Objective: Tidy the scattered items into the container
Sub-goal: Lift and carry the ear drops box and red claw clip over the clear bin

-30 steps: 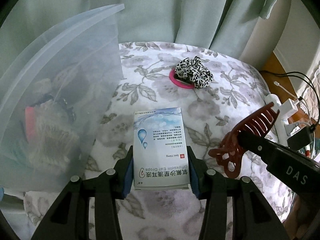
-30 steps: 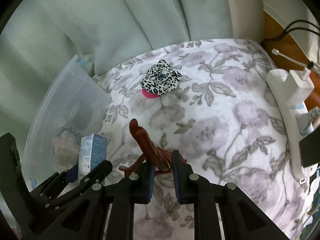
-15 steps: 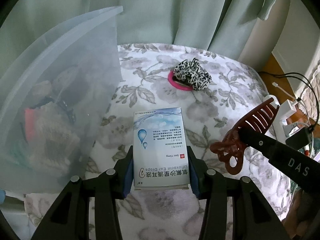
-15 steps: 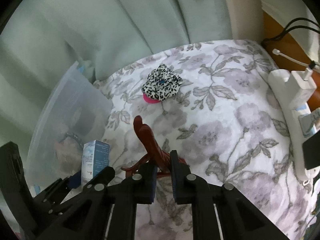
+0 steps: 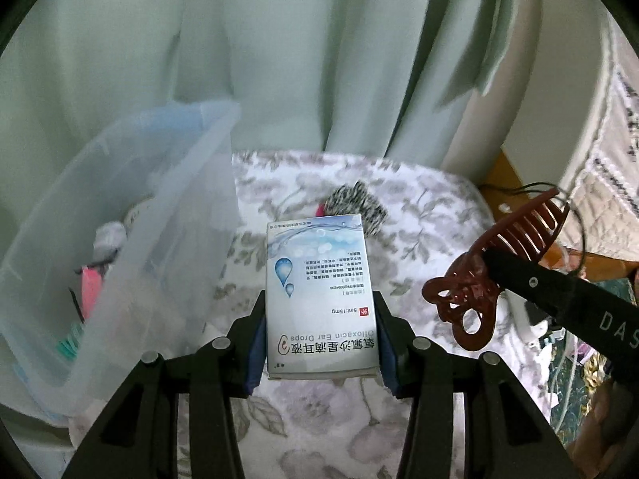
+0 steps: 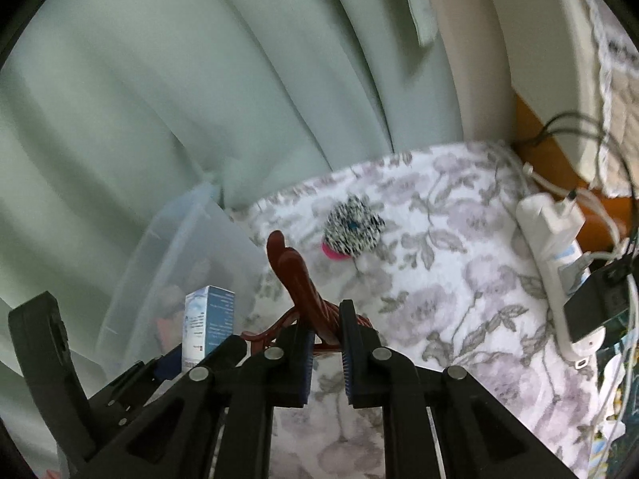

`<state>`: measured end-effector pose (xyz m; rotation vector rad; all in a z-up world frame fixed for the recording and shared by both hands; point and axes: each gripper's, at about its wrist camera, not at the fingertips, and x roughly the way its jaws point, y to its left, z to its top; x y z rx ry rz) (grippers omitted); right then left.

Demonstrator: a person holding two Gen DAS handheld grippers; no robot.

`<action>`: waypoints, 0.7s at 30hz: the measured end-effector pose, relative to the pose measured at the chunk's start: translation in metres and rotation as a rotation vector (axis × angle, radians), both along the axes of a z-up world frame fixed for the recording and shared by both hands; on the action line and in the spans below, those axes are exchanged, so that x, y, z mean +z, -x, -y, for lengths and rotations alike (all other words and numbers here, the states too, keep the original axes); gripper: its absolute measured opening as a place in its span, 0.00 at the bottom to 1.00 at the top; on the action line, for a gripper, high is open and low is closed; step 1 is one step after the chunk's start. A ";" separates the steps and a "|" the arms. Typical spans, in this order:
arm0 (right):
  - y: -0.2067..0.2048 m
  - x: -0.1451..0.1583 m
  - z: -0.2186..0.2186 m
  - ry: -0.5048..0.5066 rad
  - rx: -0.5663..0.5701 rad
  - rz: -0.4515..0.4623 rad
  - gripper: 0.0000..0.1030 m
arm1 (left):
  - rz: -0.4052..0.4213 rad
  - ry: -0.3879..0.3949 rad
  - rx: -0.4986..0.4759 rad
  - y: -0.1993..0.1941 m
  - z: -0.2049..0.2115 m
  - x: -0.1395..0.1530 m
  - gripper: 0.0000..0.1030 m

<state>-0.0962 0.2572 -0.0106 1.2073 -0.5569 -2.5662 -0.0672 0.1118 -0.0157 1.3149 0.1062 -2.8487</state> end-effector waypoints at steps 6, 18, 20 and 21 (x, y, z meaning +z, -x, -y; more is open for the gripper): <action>-0.017 0.031 0.005 -0.004 -0.022 -0.066 0.13 | -0.063 -0.021 -0.017 -0.011 0.004 0.030 0.47; -0.045 0.086 0.039 -0.018 0.015 -0.199 0.13 | -0.186 -0.046 0.008 -0.039 0.038 0.082 0.47; -0.048 0.094 0.050 -0.030 0.030 -0.220 0.13 | -0.206 -0.038 0.012 -0.042 0.044 0.088 0.47; -0.049 0.097 0.055 -0.038 0.039 -0.228 0.13 | -0.215 -0.043 0.015 -0.045 0.048 0.091 0.47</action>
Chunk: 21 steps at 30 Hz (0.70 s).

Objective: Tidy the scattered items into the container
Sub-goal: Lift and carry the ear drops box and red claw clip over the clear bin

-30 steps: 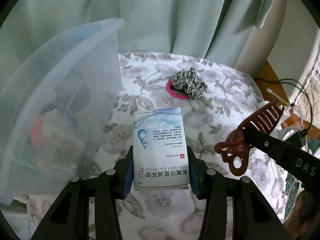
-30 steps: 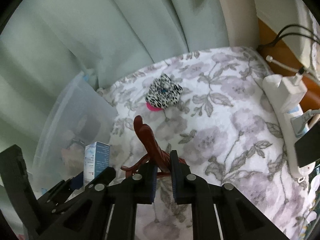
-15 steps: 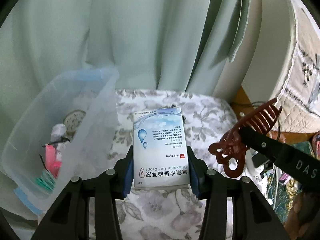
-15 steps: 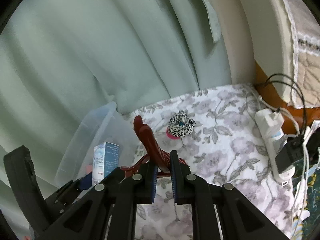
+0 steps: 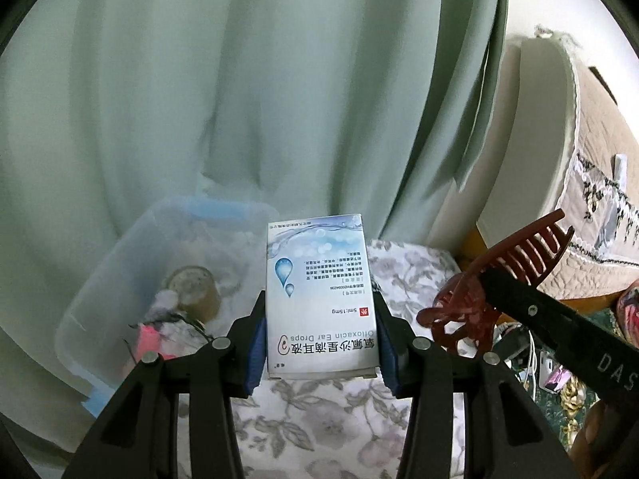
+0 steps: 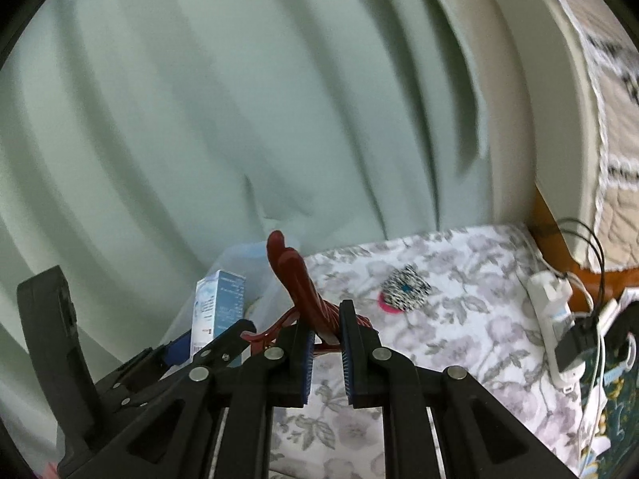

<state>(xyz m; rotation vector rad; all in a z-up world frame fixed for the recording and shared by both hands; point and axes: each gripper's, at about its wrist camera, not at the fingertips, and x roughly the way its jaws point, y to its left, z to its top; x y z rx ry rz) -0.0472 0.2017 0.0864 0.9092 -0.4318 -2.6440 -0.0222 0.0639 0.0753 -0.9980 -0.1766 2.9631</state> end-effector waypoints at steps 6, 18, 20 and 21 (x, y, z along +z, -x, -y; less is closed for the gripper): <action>-0.010 0.018 0.032 -0.049 0.043 -0.038 0.13 | -0.043 -0.036 0.020 -0.013 0.028 0.014 0.47; -0.025 0.039 0.094 -0.113 0.140 -0.087 0.13 | -0.104 -0.065 0.133 -0.033 0.094 0.030 0.47; -0.025 0.039 0.105 -0.123 0.157 -0.089 0.13 | -0.105 -0.074 0.153 -0.034 0.105 0.030 0.47; -0.025 0.038 0.111 -0.128 0.166 -0.090 0.13 | -0.105 -0.079 0.163 -0.035 0.111 0.029 0.47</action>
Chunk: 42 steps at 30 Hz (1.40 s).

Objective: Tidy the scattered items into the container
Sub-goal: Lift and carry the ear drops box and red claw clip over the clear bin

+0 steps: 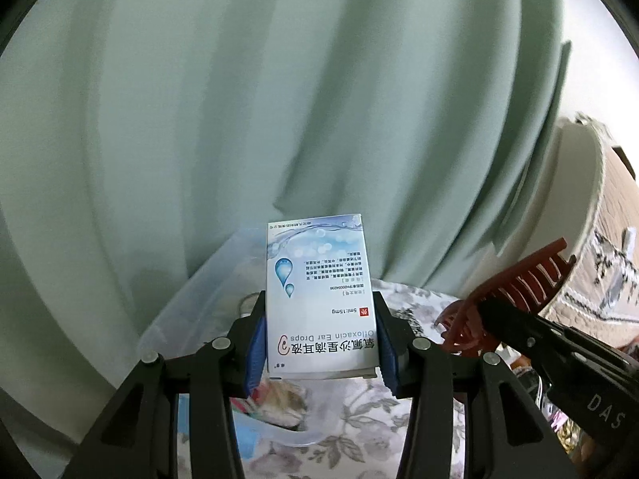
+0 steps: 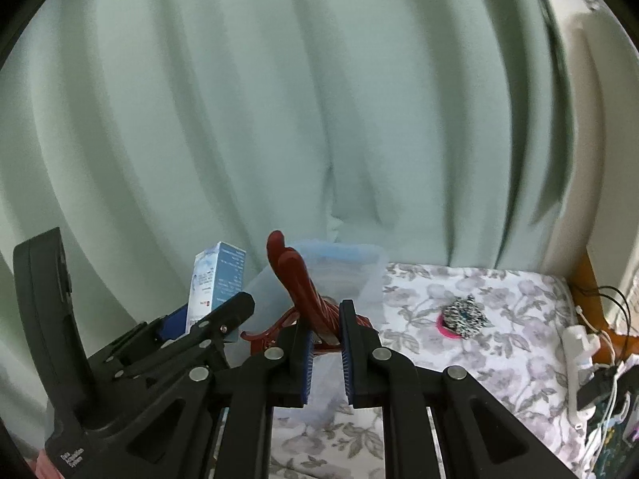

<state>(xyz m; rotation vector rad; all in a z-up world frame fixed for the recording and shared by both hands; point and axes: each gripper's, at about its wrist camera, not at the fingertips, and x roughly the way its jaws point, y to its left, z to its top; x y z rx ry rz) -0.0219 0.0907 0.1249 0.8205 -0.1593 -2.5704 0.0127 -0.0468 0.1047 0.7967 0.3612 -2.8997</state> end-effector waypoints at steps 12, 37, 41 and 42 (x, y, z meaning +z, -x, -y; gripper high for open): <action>0.009 -0.007 0.045 -0.035 0.073 0.018 0.13 | 0.015 -0.047 0.081 -0.004 0.048 -0.011 0.47; 0.047 -0.048 0.086 -0.081 0.134 0.147 0.13 | 0.133 -0.115 0.147 0.046 0.095 -0.050 0.47; 0.052 -0.053 0.088 -0.086 0.140 0.165 0.13 | 0.149 -0.119 0.150 0.048 0.098 -0.058 0.47; 0.052 -0.053 0.089 -0.088 0.142 0.168 0.13 | 0.152 -0.120 0.149 0.050 0.099 -0.058 0.47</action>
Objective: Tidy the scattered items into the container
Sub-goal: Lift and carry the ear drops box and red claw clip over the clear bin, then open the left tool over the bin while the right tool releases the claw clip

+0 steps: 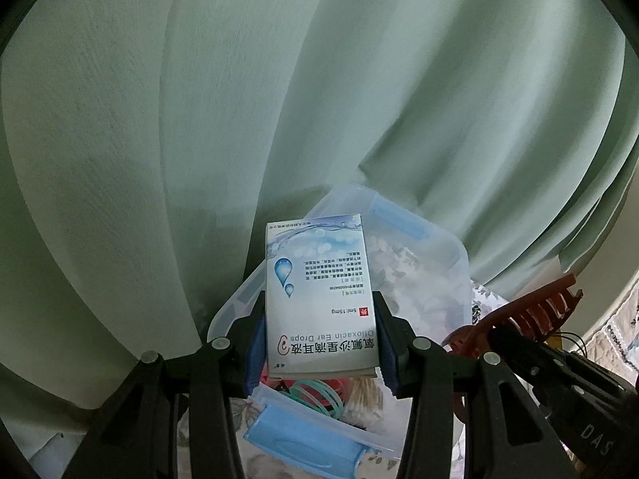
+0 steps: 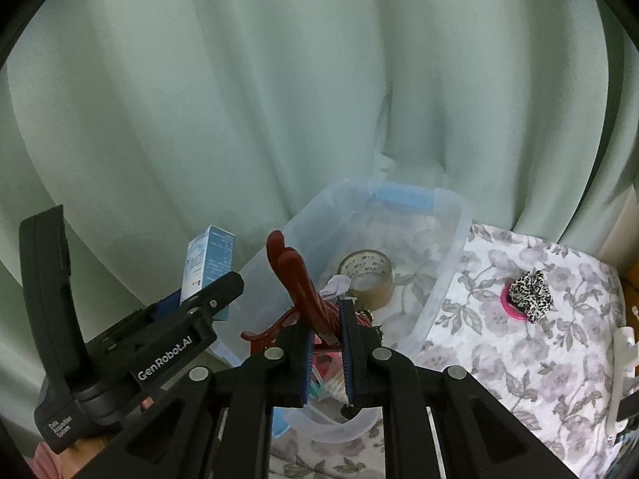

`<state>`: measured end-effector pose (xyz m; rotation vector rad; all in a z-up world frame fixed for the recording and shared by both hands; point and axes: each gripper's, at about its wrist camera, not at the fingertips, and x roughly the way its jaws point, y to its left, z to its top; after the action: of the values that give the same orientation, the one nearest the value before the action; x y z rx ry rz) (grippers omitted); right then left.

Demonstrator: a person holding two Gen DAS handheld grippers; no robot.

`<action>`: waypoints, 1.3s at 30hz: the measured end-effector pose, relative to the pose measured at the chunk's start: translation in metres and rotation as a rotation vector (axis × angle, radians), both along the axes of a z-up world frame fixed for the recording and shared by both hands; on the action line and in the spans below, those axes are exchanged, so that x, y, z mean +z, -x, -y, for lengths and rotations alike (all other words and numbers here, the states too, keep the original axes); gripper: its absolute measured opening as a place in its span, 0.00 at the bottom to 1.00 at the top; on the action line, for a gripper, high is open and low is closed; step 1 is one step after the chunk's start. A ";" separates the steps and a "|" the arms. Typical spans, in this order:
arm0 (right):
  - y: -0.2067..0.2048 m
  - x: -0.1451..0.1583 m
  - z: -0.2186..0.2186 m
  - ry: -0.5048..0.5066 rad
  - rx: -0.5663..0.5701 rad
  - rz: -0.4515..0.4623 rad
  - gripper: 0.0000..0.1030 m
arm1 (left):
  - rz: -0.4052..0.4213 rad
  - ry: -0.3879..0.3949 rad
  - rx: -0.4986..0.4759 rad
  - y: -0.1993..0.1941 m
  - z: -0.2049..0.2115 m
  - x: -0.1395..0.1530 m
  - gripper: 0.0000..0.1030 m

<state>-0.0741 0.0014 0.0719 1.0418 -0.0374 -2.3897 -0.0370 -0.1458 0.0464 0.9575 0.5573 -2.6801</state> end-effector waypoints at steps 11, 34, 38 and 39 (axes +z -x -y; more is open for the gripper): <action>0.006 -0.004 0.002 -0.019 -0.018 0.015 0.17 | 0.020 -0.018 -0.009 -0.011 0.004 0.001 0.54; 0.003 -0.002 -0.004 -0.015 -0.040 0.004 0.38 | 0.011 -0.022 -0.028 -0.012 -0.001 -0.001 0.57; 0.002 -0.001 -0.009 -0.006 -0.046 0.002 0.38 | 0.012 -0.011 -0.036 -0.013 -0.008 0.001 0.57; 0.001 -0.001 -0.010 -0.003 -0.048 0.002 0.38 | 0.012 -0.008 -0.038 -0.013 -0.009 0.002 0.57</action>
<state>-0.0752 0.0117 0.0710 1.0555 -0.0602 -2.4326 -0.0238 -0.1364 0.0485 0.9957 0.5525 -2.7051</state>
